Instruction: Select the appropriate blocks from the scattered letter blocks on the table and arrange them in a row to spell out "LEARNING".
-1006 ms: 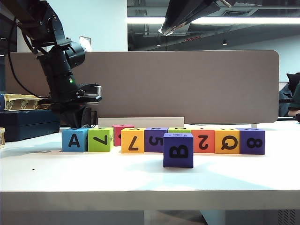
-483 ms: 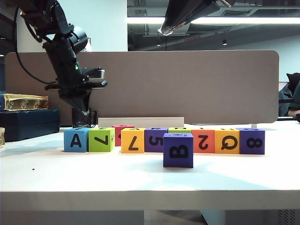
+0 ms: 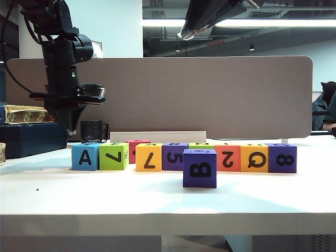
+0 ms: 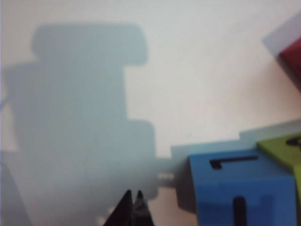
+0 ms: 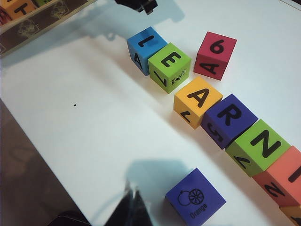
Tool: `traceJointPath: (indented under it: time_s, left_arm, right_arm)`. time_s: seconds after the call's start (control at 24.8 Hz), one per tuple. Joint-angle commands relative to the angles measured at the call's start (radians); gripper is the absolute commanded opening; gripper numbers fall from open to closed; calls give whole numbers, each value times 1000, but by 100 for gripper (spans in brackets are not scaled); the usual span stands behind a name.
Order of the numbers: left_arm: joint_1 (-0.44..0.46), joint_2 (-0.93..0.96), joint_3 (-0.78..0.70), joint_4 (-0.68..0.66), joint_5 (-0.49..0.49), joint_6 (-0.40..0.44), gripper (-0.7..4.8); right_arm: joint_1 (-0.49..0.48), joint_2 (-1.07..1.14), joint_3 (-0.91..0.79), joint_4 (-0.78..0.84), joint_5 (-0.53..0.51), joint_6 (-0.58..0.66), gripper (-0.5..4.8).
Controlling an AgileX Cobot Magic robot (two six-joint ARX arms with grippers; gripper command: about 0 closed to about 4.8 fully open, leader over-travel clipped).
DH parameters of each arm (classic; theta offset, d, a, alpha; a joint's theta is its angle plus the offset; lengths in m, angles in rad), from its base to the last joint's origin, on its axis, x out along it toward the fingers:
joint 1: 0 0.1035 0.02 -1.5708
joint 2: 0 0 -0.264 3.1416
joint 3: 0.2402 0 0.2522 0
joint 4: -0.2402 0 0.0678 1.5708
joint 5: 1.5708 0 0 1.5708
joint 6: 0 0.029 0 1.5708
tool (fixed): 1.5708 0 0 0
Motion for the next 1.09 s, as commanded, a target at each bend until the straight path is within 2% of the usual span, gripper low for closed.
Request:
traceJointPath:
  time_s: [0.04, 0.44, 0.64, 0.89, 1.09]
  left_arm:
    - [0, -3, 3, -46, -2, 3, -6]
    - [0, 17, -46, -49, 32, 2, -6]
    - [-3, 35, -53, -17, 98, 2, -6]
    - [-15, 39, -53, -2, 120, 18, -6]
    - [-26, 39, -53, 11, 198, 21, -6]
  right_arm:
    - [1, -3, 4, 10, -5, -2, -2]
    - [1, -3, 4, 10, -5, -2, -2]
    - [1, -3, 4, 10, -4, -2, -2]
    - [2, -3, 4, 9, -5, -2, -2]
    - [2, -3, 4, 9, -5, -2, -2]
